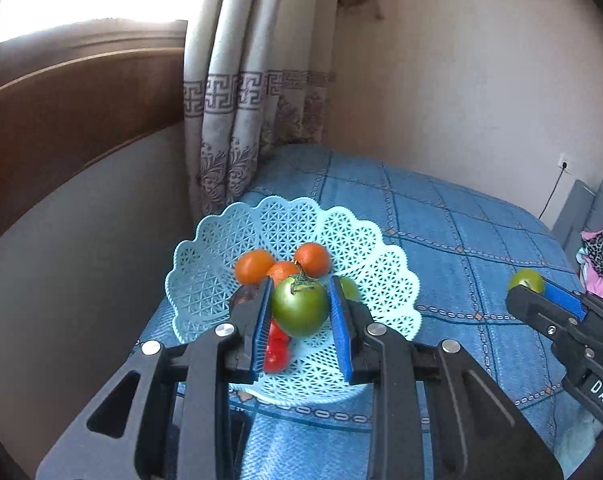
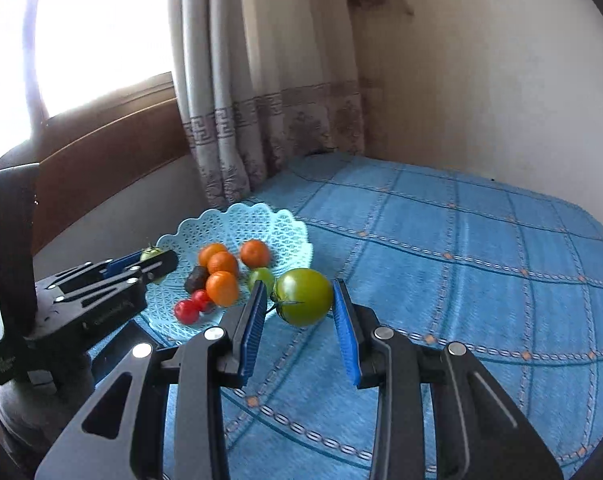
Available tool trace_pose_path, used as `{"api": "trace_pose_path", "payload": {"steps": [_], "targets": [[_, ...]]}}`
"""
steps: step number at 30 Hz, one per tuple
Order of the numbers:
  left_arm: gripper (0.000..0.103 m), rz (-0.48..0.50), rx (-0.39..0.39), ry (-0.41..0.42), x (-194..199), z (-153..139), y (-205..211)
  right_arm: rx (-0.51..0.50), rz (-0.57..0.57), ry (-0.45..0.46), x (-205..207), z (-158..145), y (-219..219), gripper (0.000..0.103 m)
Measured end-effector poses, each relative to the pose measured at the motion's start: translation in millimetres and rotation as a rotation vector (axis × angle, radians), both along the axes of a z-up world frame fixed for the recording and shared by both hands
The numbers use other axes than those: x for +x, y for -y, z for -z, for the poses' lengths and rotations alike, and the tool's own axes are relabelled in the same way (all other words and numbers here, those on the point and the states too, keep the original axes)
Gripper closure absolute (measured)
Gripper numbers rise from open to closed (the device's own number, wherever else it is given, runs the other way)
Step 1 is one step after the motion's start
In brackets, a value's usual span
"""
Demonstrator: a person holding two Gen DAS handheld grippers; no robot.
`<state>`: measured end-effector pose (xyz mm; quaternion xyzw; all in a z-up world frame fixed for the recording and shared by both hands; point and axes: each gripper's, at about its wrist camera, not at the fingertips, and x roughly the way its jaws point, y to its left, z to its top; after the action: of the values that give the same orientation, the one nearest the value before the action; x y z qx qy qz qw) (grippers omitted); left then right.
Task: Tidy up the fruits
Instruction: 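Carry both green cherry tomatoes to the blue basket and open both tools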
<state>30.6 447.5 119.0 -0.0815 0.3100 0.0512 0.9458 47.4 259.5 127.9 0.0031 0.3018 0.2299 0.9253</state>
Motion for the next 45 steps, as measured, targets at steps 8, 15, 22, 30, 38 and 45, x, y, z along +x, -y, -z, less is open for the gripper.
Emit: {"api": "trace_pose_path", "payload": {"steps": [8, 15, 22, 30, 38, 45], "targets": [[0.075, -0.032, -0.018, -0.043, 11, 15, -13, -0.017, -0.026, -0.026, 18, 8, -28, 0.069], [0.075, -0.029, -0.028, -0.057, 16, 21, -14, -0.034, -0.033, -0.048, 29, 17, -42, 0.069], [0.074, -0.032, -0.038, -0.068, 20, 24, -16, -0.050, -0.042, -0.057, 37, 23, -52, 0.069], [0.045, -0.077, -0.055, -0.052, 16, 20, -31, -0.065, -0.057, -0.055, 39, 26, -61, 0.069], [0.037, -0.129, -0.018, -0.038, 14, 17, -36, -0.077, -0.069, -0.056, 40, 29, -69, 0.069], [0.022, -0.176, 0.052, 0.010, 9, 9, -34, -0.086, -0.076, -0.062, 45, 32, -76, 0.069]]}}
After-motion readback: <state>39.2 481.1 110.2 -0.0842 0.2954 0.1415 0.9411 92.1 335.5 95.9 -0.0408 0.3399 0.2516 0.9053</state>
